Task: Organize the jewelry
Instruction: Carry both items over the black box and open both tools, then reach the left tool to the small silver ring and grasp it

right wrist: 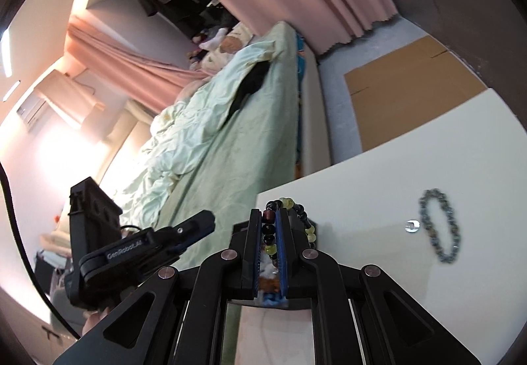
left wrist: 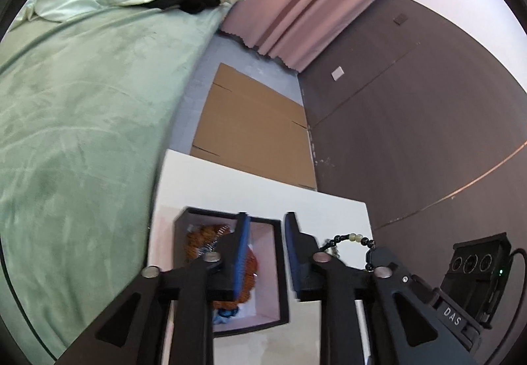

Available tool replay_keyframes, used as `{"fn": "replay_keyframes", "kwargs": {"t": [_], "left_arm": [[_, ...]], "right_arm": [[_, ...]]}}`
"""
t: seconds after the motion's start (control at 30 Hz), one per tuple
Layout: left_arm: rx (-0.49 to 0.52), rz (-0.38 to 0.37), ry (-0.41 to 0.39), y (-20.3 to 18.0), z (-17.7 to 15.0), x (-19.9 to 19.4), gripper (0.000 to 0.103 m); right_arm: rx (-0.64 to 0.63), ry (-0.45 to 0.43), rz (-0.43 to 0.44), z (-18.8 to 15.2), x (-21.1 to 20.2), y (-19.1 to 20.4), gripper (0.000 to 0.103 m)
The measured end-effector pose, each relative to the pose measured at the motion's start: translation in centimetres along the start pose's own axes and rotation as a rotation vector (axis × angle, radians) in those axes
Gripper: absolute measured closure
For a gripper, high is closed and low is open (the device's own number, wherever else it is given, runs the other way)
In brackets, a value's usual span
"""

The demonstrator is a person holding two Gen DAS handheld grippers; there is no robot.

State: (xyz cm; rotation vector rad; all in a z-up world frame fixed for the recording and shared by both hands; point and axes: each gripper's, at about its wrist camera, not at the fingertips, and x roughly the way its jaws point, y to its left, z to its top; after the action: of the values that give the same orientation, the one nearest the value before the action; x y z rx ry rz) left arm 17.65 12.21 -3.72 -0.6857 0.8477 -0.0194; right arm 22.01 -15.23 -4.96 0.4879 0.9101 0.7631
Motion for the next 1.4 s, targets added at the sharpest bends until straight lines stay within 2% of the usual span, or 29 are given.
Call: {"fn": "replay_keyframes", "kwargs": {"t": [0.07,0.13,0.23,0.43,0.5,0.53,0.57,0.6,0.77,0.9,1.13,1.2,1.27,1.4], "left_arm": [[-0.012,0.011,-0.032,0.7,0.4,-0.7,0.054],[-0.024,0.022,-0.063,1.4,0.9,-1.3,0.043],[-0.047,0.034,-0.087,2.5,1.5,-1.9,0.034],[-0.119,0.048,-0.078,4.8,2.2,-1.9,0.033],[-0.131,0.057,-0.078,4.9,2.4,-2.0,0.032],[-0.134,0.057,-0.079,4.9,2.4,-2.0,0.032],[-0.137,0.055,-0.080,5.0,2.4,-2.0,0.031],[-0.135,0.056,-0.080,5.0,2.4,-1.9,0.031],[-0.117,0.066,-0.085,4.2,1.9,-1.6,0.030],[-0.064,0.106,-0.114,2.4,0.9,-1.3,0.030],[0.019,0.106,-0.115,-1.0,-0.7,-0.4,0.030],[0.048,0.119,-0.122,-2.1,-1.3,-0.2,0.026],[0.076,0.135,-0.147,-3.2,-2.2,-0.3,0.020],[0.135,0.125,-0.169,-5.4,-3.5,-0.2,0.016]], "right_arm": [[-0.009,0.006,0.017,-0.1,0.8,0.5,0.093],[-0.022,0.012,0.034,-0.2,1.7,1.2,0.093],[-0.030,0.024,0.049,-0.4,2.6,1.8,0.093],[-0.047,0.076,0.044,-0.7,5.2,2.5,0.093],[-0.052,0.107,0.057,-0.8,5.7,2.7,0.089],[-0.045,0.128,0.081,-1.0,5.9,2.7,0.074],[-0.039,0.128,0.085,-1.1,5.9,2.7,0.056],[-0.040,0.116,0.075,-1.2,5.7,2.7,0.051],[-0.023,0.071,0.046,-1.0,3.6,1.7,0.050],[-0.002,0.038,-0.001,-0.6,1.7,0.7,0.050],[0.014,0.001,-0.107,-0.2,-1.3,-1.0,0.050],[0.021,-0.015,-0.123,-0.2,-2.2,-1.6,0.044],[0.040,-0.042,-0.142,-0.1,-3.6,-2.4,0.033],[0.080,-0.080,-0.135,0.2,-6.1,-3.9,0.027]]}}
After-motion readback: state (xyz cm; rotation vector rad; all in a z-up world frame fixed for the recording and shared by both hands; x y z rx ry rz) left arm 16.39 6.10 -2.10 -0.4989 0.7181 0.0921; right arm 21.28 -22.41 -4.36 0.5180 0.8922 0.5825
